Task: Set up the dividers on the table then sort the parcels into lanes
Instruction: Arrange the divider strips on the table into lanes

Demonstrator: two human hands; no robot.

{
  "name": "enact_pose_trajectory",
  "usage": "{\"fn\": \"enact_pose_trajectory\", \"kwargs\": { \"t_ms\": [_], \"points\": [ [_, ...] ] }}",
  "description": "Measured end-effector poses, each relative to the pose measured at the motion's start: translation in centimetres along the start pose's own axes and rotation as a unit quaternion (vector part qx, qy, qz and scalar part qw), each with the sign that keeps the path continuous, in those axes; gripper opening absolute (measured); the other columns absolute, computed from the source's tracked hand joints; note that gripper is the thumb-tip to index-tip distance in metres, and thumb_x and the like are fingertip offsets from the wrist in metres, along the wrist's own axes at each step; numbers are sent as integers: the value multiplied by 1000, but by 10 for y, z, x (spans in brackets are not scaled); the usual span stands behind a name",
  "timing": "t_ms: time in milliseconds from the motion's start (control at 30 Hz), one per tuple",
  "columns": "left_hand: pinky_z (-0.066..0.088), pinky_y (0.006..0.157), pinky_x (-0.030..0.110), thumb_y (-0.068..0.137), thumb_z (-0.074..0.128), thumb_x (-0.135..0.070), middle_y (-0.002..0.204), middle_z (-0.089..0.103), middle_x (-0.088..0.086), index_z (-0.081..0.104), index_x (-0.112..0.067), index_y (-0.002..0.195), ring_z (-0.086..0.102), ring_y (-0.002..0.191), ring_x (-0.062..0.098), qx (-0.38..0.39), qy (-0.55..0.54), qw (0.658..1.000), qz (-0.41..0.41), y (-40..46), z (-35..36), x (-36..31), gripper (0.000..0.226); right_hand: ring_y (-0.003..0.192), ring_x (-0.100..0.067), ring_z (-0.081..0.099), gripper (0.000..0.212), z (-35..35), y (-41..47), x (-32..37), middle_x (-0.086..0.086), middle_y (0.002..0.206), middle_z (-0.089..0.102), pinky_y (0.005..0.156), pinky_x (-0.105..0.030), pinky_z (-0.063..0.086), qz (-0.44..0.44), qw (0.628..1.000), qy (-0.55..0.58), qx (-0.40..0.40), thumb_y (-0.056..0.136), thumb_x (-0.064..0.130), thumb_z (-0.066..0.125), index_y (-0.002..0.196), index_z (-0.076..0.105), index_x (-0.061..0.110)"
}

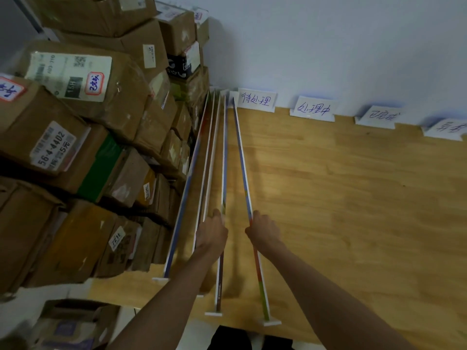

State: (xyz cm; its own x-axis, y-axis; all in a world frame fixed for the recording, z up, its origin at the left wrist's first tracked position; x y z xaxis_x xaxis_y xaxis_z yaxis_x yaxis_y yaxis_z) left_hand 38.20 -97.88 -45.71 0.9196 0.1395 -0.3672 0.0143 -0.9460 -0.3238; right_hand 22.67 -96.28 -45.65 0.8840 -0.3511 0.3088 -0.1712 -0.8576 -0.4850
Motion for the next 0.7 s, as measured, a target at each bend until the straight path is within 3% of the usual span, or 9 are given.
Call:
{"fn": "enact_pose_trajectory", "kwargs": {
  "t_ms": [267, 533, 700],
  "points": [
    [56, 75, 38, 91, 61, -15, 105, 68, 12, 51, -13, 119, 67, 98, 29, -12, -9, 1000, -6, -27, -3, -9, 30, 105, -32, 62, 29, -25, -25, -25, -11, 116, 61, 78, -37, 48, -11, 1000, -21, -20, 93, 22, 57, 119, 51, 11],
    [54, 76, 35, 89, 63, -18, 105, 69, 10, 53, -10, 120, 67, 97, 27, -44, 4, 999, 14, -54, -24, -29, 33, 105, -32, 61, 26, -65, -56, -70, -11, 114, 61, 82, -39, 50, -2, 998, -32, -50, 92, 20, 54, 116, 49, 12],
    [56, 73, 37, 89, 62, -18, 100, 68, 10, 53, -12, 119, 67, 92, 28, -75, 17, 997, 22, -78, -38, -57, 32, 102, -31, 62, 25, -94, -75, -110, -11, 112, 59, 72, -34, 45, -7, 997, -24, -69, 91, 18, 52, 115, 49, 11]
  ]
}}
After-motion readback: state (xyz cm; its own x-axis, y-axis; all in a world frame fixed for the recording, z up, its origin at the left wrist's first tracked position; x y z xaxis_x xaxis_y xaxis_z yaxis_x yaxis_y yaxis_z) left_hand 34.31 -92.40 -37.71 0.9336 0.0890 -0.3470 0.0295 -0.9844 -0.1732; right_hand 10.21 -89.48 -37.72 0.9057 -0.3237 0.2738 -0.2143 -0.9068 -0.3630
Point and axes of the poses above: each hand's wrist, its own y-axis towards the middle knuckle, its own z-axis out of the palm, x = y × z, the point moved 10 cm from there along y, towards the middle knuckle
